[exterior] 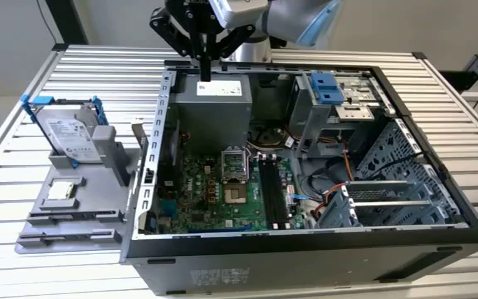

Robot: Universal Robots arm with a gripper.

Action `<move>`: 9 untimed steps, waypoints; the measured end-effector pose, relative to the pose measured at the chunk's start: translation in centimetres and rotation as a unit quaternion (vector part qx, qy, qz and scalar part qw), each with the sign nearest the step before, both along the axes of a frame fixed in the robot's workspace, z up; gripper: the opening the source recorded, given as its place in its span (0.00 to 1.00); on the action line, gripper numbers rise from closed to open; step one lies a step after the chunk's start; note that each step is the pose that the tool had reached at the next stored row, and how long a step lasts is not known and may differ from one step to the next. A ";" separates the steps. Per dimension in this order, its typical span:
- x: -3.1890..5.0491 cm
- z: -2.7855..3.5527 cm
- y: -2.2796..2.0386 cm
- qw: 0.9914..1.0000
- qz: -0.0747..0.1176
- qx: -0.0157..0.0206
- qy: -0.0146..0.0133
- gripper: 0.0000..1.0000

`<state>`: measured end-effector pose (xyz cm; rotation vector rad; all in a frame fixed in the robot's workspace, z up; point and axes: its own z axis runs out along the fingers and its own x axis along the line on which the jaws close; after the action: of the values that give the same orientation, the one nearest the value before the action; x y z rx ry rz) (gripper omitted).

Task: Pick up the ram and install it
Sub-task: 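Reach for the ram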

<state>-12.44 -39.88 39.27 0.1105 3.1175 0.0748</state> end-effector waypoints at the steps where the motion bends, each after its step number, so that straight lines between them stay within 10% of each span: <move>1: -0.27 0.00 0.00 1.000 0.000 0.000 0.000 0.00; 9: -2.52 -0.01 -0.04 1.000 0.000 0.000 0.000 0.00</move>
<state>-14.96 -39.92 39.26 0.1104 3.1172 0.0753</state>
